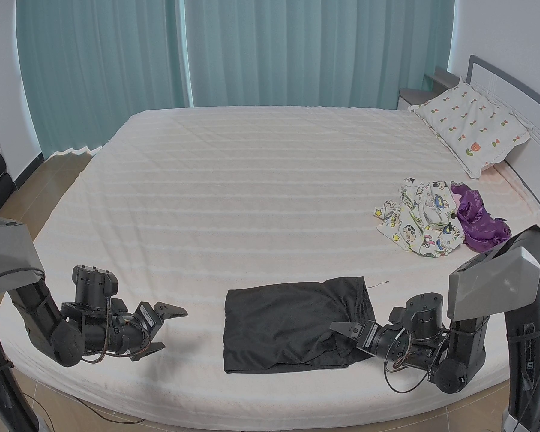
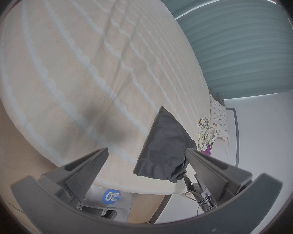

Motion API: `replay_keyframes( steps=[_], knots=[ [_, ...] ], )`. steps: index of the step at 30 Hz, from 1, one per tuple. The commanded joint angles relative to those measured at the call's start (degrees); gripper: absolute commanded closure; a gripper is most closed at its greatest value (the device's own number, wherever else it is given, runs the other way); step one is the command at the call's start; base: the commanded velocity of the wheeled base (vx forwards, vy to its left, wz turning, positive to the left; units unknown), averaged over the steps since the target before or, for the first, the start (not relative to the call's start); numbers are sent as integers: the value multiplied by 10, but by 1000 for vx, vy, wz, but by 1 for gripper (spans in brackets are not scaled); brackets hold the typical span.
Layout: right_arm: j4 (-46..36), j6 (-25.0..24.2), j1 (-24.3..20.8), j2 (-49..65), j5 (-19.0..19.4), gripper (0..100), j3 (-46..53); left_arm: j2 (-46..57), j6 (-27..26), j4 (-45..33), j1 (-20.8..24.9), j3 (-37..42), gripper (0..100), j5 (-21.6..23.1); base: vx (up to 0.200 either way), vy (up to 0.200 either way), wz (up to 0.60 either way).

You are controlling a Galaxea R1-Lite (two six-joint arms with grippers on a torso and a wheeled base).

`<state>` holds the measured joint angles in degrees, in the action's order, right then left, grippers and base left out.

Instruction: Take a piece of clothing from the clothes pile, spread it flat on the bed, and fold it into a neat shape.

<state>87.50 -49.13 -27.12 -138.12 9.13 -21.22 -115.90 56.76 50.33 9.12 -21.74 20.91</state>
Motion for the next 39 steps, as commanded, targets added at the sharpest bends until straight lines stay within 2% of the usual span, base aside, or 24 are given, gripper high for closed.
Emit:
replay_keyframes(
  steps=[1,15,20,21,27,28,29,39],
  knots=[
    [-6,1,-1,-7,0,0,-4,-4,0,0,0,-1,0,0,0,0,0],
    [-37,2,1,-8,-3,0,-18,-5,0,0,0,-2,0,0,0,0,0],
    [-74,2,-4,-7,-34,0,-38,-5,2,0,-1,-4,0,0,0,0,0],
    [-76,2,-5,-7,-40,100,-41,-5,2,0,-1,-4,0,0,0,0,0],
    [-76,1,-6,-5,-47,100,-38,-5,2,0,-2,-3,0,0,0,0,0],
    [-76,1,-6,-4,-70,100,-36,-5,2,0,-2,-4,0,0,0,0,0],
    [-76,1,-5,-3,-76,100,-35,-5,2,0,-2,-4,0,0,0,0,0],
    [-68,0,11,23,-77,100,3,-6,1,0,-2,-3,0,0,0,0,0]
  ],
)
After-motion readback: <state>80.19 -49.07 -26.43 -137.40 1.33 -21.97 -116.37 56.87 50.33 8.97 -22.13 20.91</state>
